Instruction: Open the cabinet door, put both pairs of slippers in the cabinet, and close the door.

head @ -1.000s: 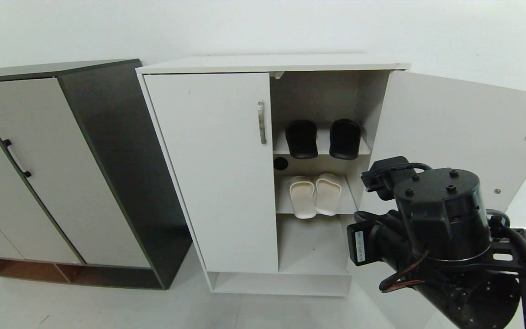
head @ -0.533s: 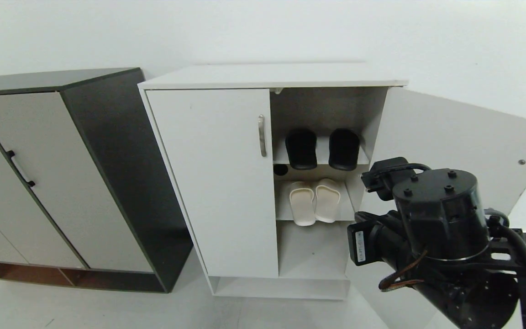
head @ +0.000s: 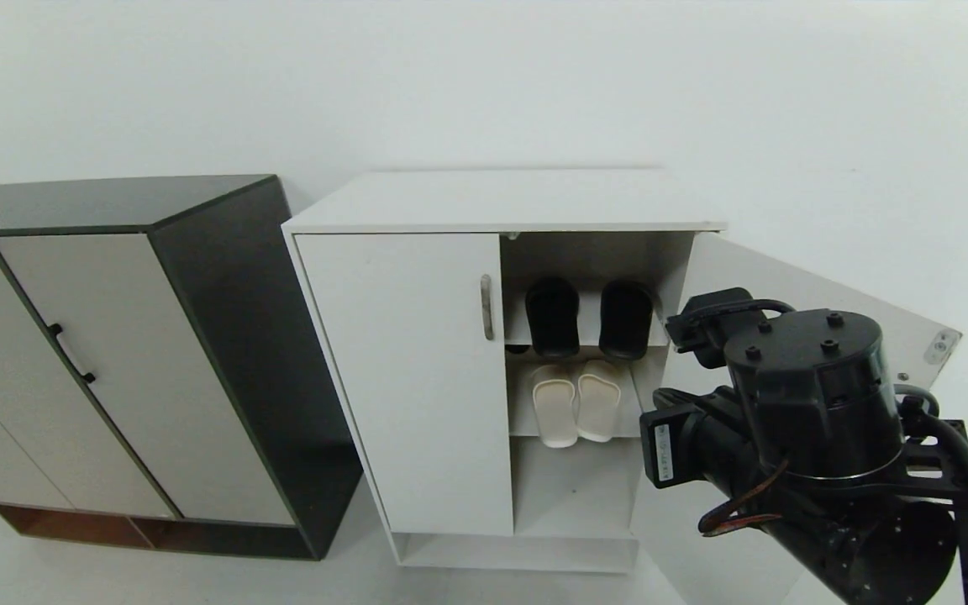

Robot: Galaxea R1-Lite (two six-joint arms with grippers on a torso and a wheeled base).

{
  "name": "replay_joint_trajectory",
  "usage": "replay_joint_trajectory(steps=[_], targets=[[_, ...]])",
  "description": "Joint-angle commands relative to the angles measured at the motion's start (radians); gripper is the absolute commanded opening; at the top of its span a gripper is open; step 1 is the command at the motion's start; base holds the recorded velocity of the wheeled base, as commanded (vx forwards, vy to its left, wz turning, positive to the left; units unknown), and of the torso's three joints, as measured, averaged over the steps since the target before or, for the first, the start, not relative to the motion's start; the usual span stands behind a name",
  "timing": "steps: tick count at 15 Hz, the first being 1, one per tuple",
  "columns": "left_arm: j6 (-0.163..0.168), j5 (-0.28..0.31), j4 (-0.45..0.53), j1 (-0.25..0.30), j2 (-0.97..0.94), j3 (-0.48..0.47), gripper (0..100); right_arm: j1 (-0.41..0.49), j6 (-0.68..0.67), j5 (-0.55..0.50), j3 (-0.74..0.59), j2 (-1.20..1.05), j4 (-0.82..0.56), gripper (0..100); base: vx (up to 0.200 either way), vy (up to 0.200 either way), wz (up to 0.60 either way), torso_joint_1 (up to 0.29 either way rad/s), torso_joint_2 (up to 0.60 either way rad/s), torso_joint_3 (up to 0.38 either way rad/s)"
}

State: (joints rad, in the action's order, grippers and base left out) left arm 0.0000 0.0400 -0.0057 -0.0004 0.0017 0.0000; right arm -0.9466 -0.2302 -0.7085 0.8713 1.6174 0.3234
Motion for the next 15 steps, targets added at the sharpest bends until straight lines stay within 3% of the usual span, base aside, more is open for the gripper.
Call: replay_joint_trajectory(steps=[1,15], targets=[[0.0,0.0,0.0,0.0,0.0,0.0,0,-0.003,0.0,0.0,0.0,0.001,0.0,0,0.0,0.0,0.0,0.163,-0.48,-0.315],[0.0,-0.002,0.0,0.0,0.0,0.0,0,0.003,-0.001,-0.002,-0.006,-0.004,0.0,0,0.0,0.0,0.0,0.207,-0.51,-0.311]])
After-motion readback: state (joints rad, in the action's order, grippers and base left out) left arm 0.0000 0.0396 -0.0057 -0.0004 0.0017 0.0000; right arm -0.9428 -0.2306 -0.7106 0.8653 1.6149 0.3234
